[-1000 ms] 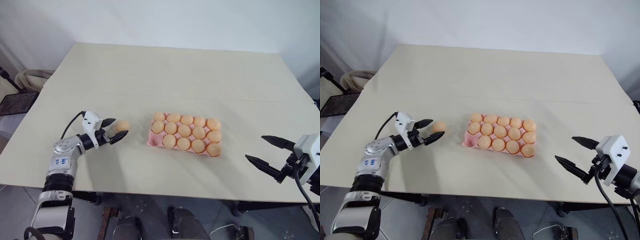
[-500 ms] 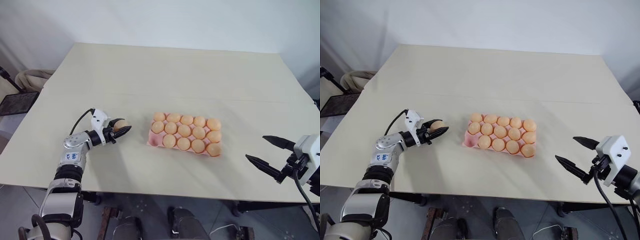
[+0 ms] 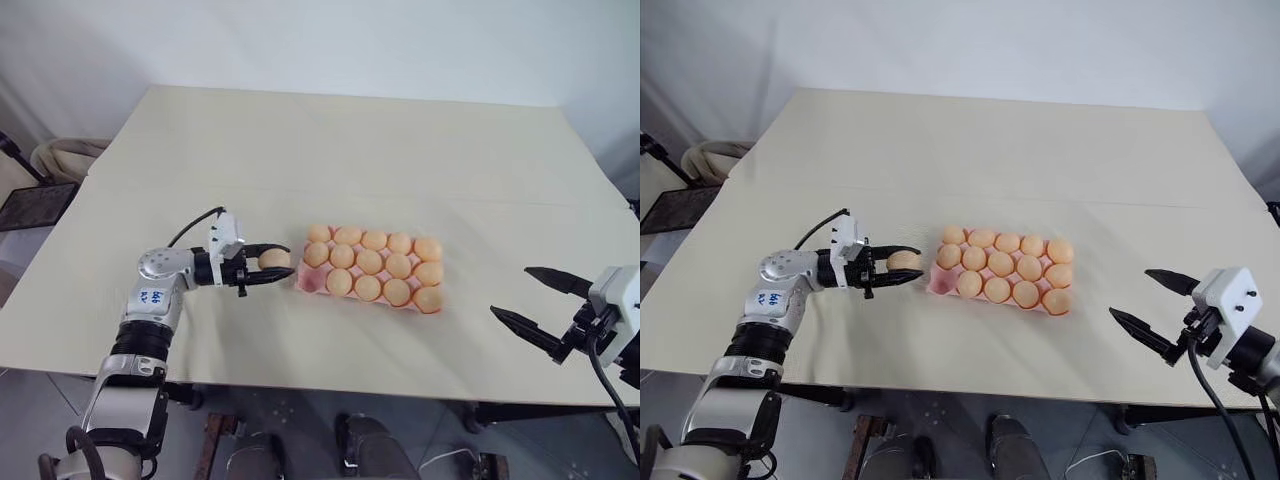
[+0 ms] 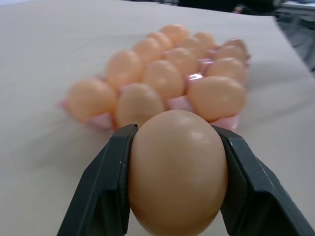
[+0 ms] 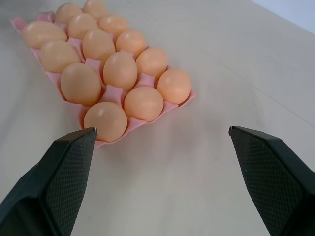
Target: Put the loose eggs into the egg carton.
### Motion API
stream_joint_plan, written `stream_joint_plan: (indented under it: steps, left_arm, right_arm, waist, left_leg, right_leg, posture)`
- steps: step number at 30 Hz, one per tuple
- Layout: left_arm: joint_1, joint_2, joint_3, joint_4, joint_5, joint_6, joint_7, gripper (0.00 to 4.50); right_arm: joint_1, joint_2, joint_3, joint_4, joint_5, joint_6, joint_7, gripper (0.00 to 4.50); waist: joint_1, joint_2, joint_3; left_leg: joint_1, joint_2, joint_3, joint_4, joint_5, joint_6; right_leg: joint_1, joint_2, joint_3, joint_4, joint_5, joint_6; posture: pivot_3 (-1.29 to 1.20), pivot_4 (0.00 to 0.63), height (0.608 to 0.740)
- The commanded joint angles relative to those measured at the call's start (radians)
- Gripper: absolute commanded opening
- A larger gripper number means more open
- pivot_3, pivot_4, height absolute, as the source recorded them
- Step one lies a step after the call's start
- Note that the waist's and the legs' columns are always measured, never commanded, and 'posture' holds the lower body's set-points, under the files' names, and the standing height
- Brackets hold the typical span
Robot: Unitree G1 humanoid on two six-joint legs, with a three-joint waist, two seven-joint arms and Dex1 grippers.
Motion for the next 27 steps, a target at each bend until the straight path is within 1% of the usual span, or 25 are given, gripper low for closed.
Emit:
stream_joint_plan:
  steps: [1, 8, 15, 18, 22, 23, 24, 27]
  left_arm:
    - [-0.035, -0.034, -0.038, -0.023, -0.002, -0.004, -0.039, 2.13]
    - [-0.105, -0.102, -0.071, 0.057, 0.032, -0.041, -0.028, 2.13]
    - [-0.133, -0.118, -0.074, 0.113, 0.051, -0.062, -0.022, 2.13]
    - [-0.133, -0.116, -0.076, 0.114, 0.063, -0.063, -0.002, 2.82]
    - [-0.129, -0.113, -0.073, 0.106, 0.065, -0.071, 0.002, 4.03]
    - [-0.127, -0.112, -0.070, 0.101, 0.059, -0.074, -0.005, 4.40]
    - [-0.123, -0.112, -0.064, 0.091, 0.045, -0.083, -0.020, 4.49]
    - [-0.112, -0.100, -0.061, 0.062, 0.042, -0.084, -0.026, 4.49]
  right_arm:
    - [0.013, 0.005, -0.040, -0.019, 0.012, -0.017, -0.001, 4.50]
    - [0.043, 0.021, -0.048, -0.041, 0.007, -0.020, -0.026, 4.50]
    - [0.067, 0.028, -0.058, -0.055, 0.008, -0.022, -0.046, 4.50]
    - [0.068, 0.031, -0.055, -0.059, 0.008, -0.020, -0.054, 4.50]
    - [0.059, 0.029, -0.045, -0.054, 0.006, -0.020, -0.058, 4.50]
    - [0.055, 0.028, -0.041, -0.051, 0.006, -0.020, -0.059, 4.50]
    - [0.049, 0.025, -0.038, -0.048, 0.006, -0.020, -0.059, 4.50]
    - [0.036, 0.021, -0.030, -0.040, 0.004, -0.020, -0.057, 4.50]
  waist:
    - [0.000, 0.000, 0.000]
    - [0.000, 0.000, 0.000]
    - [-0.003, 0.000, 0.000]
    - [-0.001, 0.000, 0.000]
    - [-0.001, 0.000, 0.000]
    - [-0.001, 0.000, 0.000]
    - [-0.001, 0.000, 0.000]
    - [-0.001, 0.000, 0.000]
  left_leg:
    - [0.000, 0.000, 0.000, 0.000, 0.000, 0.000]
    - [0.000, 0.000, -0.001, 0.002, 0.000, 0.003]
    - [0.000, 0.000, -0.001, 0.002, 0.000, 0.003]
    - [0.000, 0.000, -0.001, 0.002, 0.000, 0.003]
    - [0.000, 0.000, -0.001, 0.002, 0.000, 0.003]
    - [0.000, 0.000, -0.001, 0.002, 0.000, 0.003]
    - [0.000, 0.000, -0.001, 0.002, 0.000, 0.004]
    - [0.000, 0.000, -0.001, 0.002, 0.000, 0.004]
  right_leg:
    - [0.000, 0.000, 0.000, 0.000, 0.000, 0.000]
    - [0.001, -0.001, 0.001, 0.000, 0.001, 0.001]
    - [0.001, 0.000, 0.001, 0.000, 0.001, 0.001]
    - [0.001, 0.000, 0.000, 0.001, 0.001, 0.001]
    - [0.001, -0.001, 0.001, 0.001, 0.001, 0.001]
    - [0.001, -0.001, 0.001, 0.001, 0.001, 0.001]
    - [0.001, -0.001, 0.001, 0.001, 0.001, 0.001]
    - [0.001, -0.001, 0.001, 0.001, 0.001, 0.002]
  posture:
    - [0.00, 0.150, 0.740]
    - [0.00, 0.150, 0.740]
    - [0.00, 0.150, 0.740]
    - [0.00, 0.150, 0.740]
    - [0.00, 0.150, 0.740]
    - [0.00, 0.150, 0.740]
    - [0.00, 0.150, 0.740]
    - [0.00, 0.150, 0.740]
